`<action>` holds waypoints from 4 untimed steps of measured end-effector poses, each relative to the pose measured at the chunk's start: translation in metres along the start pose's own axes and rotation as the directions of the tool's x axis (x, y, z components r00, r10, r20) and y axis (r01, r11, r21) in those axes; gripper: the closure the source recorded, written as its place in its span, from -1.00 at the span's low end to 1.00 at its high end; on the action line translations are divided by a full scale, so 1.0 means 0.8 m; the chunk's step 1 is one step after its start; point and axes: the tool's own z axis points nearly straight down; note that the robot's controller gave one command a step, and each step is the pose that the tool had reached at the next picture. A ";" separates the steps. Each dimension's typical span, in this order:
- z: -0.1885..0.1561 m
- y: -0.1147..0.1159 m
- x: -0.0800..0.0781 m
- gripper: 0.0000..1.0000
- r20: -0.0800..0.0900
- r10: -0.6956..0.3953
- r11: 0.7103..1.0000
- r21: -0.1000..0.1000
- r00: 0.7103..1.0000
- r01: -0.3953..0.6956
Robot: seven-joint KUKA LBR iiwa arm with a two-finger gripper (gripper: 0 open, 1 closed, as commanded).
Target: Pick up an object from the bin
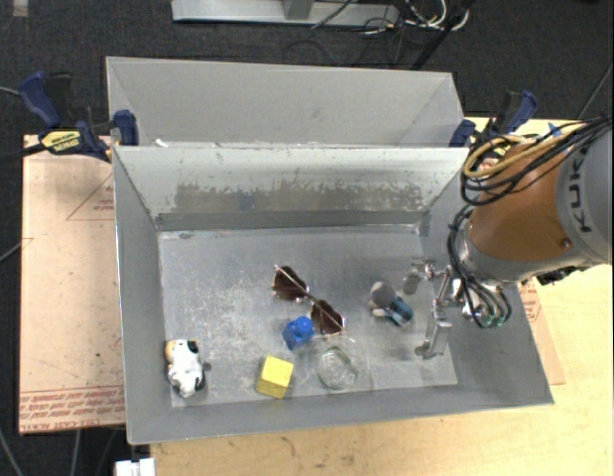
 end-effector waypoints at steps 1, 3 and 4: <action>-0.023 0.028 -0.006 -1.00 0.006 0.198 0.980 0.000 0.980 -0.198; 0.040 0.031 0.004 1.00 0.006 0.375 0.927 -0.001 0.927 -0.375; 0.039 0.030 0.005 1.00 0.005 0.376 0.927 -0.001 0.927 -0.376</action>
Offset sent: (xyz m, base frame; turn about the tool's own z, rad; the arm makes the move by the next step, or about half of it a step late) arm 0.0103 0.0273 -0.0312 0.1342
